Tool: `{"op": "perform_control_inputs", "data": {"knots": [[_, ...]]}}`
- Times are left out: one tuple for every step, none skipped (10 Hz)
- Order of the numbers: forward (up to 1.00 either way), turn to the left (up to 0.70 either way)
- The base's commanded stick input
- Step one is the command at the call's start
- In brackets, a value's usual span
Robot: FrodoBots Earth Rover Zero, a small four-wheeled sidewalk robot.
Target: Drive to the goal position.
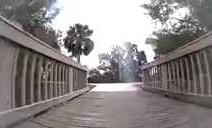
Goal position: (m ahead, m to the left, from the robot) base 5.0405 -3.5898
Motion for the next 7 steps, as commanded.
{"op": "perform_control_inputs", "data": {"knots": [[0.60,0.00],[0.60,0.00],[0.60,0.00],[0.60,0.00],[0.60,0.00],[0.60,0.00],[0.60,0.00]]}}
